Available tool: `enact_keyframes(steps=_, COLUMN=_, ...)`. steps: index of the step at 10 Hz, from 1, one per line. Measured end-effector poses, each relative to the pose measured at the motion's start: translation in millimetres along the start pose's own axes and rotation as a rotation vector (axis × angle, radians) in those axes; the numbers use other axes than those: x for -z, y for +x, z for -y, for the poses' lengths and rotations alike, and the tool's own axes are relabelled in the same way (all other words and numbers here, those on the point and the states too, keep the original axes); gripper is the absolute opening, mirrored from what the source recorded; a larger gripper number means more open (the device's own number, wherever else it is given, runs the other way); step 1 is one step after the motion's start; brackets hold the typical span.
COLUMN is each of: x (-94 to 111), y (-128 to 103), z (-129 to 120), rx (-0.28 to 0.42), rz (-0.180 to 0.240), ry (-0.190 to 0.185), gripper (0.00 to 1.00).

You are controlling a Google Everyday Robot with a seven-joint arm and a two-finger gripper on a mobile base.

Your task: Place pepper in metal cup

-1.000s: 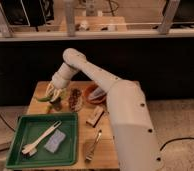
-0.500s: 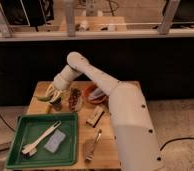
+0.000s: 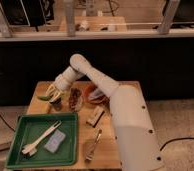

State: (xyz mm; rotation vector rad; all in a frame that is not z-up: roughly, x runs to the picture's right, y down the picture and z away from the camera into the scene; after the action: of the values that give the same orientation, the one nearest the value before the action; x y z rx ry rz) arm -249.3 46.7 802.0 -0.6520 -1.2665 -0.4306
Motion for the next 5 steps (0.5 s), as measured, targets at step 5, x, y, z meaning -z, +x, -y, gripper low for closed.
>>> enact_keyframes(steps=5, x=-0.1, y=5.0, z=0.5, rx=-0.039, rz=0.048, ry=0.036, gripper=0.31)
